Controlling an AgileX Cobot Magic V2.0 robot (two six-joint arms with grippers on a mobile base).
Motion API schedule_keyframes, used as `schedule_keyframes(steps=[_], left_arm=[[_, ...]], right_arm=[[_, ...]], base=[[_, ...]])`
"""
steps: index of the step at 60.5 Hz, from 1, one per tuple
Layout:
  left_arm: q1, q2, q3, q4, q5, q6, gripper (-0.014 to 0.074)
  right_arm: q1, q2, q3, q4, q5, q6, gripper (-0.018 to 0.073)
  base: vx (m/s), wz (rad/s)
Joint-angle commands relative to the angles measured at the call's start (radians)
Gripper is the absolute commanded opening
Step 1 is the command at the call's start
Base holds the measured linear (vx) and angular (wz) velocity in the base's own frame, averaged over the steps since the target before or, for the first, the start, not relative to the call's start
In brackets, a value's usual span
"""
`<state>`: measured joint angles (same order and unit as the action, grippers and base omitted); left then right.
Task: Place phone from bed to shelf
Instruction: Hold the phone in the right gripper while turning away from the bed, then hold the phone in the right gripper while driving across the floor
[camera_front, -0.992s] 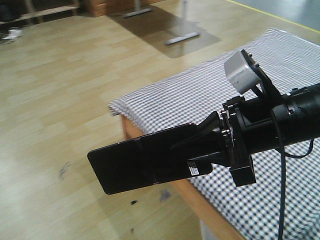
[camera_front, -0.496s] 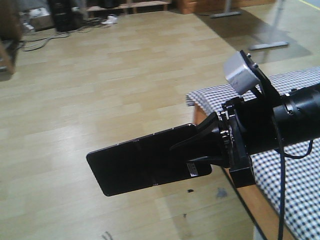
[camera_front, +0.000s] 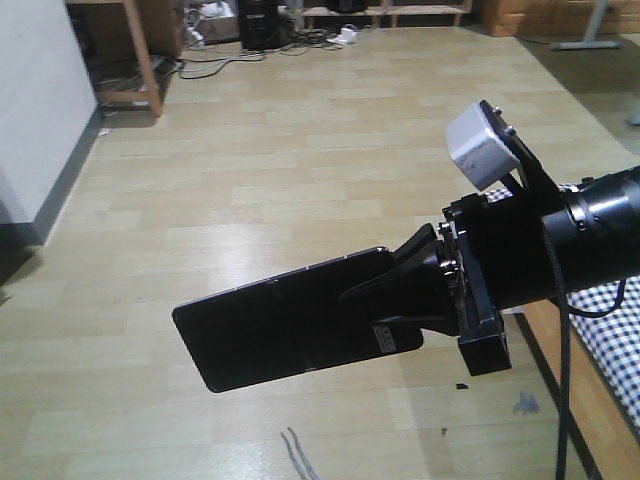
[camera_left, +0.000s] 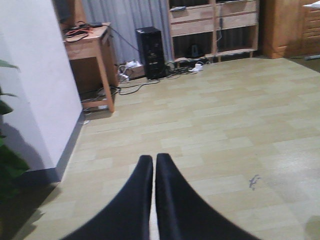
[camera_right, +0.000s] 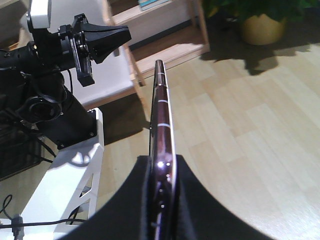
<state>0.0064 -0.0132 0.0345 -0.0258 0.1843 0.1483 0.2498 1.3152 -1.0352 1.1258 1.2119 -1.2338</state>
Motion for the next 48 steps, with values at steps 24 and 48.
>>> schedule_keyframes(steps=[24,48], left_arm=[[-0.006,-0.011,-0.022,-0.009,-0.073,-0.006,0.0001],[-0.006,-0.011,-0.022,-0.009,-0.073,-0.006,0.0001]], right_arm=[[0.002,-0.032,-0.026,0.094,0.075,-0.001,-0.0002],[0.002,-0.032,-0.026,0.094,0.075,-0.001,-0.0002]], base=[[-0.05,0.18],[0.02,-0.04]])
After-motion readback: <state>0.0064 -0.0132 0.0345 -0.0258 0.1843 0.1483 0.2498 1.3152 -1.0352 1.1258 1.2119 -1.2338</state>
